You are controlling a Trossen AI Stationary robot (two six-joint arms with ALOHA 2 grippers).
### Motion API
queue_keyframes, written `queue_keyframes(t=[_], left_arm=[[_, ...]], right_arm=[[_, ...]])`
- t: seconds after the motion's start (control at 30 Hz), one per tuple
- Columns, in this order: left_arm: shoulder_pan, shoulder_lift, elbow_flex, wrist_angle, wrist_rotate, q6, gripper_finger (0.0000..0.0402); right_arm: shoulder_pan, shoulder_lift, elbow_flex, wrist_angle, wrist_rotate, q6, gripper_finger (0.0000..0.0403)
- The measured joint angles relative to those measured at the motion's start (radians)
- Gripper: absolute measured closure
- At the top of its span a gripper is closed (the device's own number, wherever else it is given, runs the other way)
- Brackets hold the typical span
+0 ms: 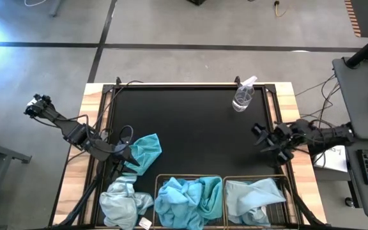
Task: Sort microfiber towel by color & place in baskets
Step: Put the blue towel into the left wire basket
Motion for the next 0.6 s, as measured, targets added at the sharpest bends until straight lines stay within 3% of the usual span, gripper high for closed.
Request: queue_keyframes(t=[0.13,0.47,0.6], left_arm=[[0.0,0.0,0.0,0.0,0.0,0.0,0.0276],[0.0,-0.004,0.0,-0.007,-0.023,0.003,0.0276],[0.0,-0.006,0.0,-0.013,-0.046,0.013,0.0276]], right_arm=[[-0.001,-0.093,-0.001,-0.143,0.004,-0.001,0.0268],[-0.001,-0.093,-0.001,-0.337,0.02,-0.013,0.0268],[0.0,-0.092,-0.001,-0.453,0.148,-0.028,0.0268]])
